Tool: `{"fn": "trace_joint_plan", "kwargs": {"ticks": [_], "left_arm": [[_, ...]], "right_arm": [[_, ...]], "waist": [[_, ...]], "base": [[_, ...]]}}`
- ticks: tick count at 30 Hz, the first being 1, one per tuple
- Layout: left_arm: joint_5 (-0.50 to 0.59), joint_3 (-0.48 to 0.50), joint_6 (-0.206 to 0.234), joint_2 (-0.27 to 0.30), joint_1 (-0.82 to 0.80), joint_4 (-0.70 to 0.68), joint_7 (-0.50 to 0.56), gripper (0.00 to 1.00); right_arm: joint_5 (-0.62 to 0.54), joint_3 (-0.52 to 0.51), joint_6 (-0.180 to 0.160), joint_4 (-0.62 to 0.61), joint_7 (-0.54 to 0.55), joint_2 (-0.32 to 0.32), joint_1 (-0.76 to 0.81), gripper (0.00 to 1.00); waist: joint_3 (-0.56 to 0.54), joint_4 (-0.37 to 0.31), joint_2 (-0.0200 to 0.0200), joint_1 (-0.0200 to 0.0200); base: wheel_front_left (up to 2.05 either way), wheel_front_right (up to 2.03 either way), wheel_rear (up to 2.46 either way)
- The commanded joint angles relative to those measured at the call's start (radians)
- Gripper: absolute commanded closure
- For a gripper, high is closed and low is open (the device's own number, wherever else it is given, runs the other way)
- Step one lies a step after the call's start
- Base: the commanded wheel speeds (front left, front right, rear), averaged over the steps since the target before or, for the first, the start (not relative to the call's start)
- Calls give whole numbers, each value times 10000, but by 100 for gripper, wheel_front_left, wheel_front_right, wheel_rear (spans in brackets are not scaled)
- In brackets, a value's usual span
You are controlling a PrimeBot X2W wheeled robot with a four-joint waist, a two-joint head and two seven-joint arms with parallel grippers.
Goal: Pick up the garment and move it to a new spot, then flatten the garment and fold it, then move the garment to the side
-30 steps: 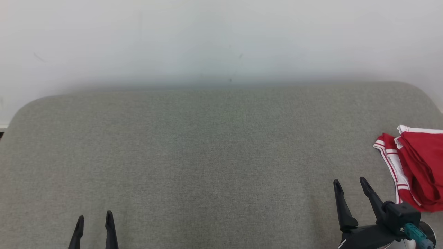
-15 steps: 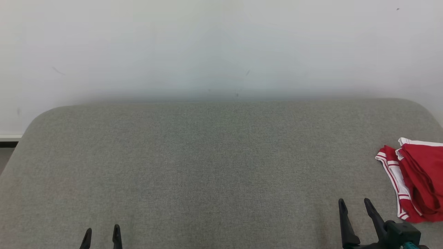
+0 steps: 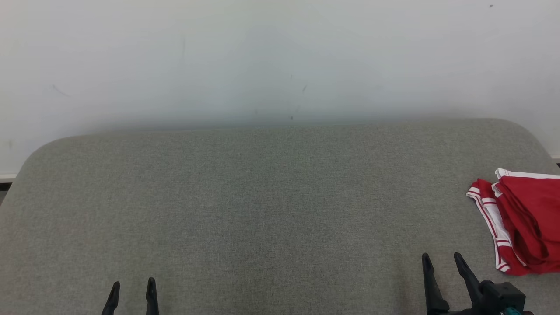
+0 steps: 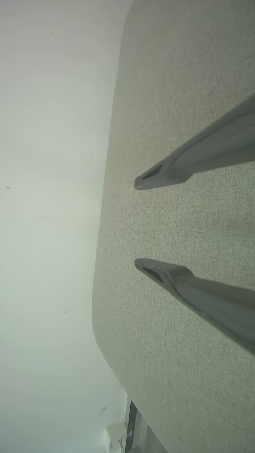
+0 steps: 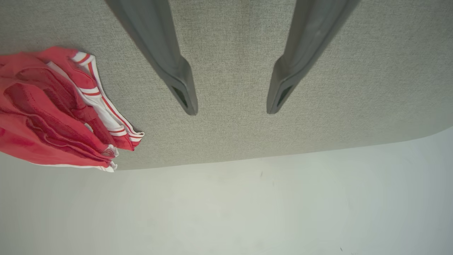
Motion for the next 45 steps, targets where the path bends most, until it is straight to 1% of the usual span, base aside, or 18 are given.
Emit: {"fn": "trace_joint_plan", "kwargs": {"ticks": [1,28,29,34,45], "left_arm": [[-24,-25,-36,0,-58,33,-29,0],[-348,90,-42,0,-56,-58,-28,0],[-255,73,-4,0,0,-21,-2,100],[-412,67,0,-53,76,373,77,100],[-2485,149,-10,-43,-271,423,635,100]], "right_arm": [[58,9,-28,24,-54,33,-9,0],[-24,-1,-28,3,-94,64,-36,0],[2,10,0,4,-61,52,-20,100],[92,-10,0,384,24,92,139,100],[2255,-169,-2,240,515,94,-80,100]], "waist": [[30,3,0,-1],[152,45,0,-1],[153,45,0,0],[156,47,0,0],[189,49,0,0]], "base": [[0,0,0],[0,0,0],[0,0,0],[0,0,0],[0,0,0]]}}
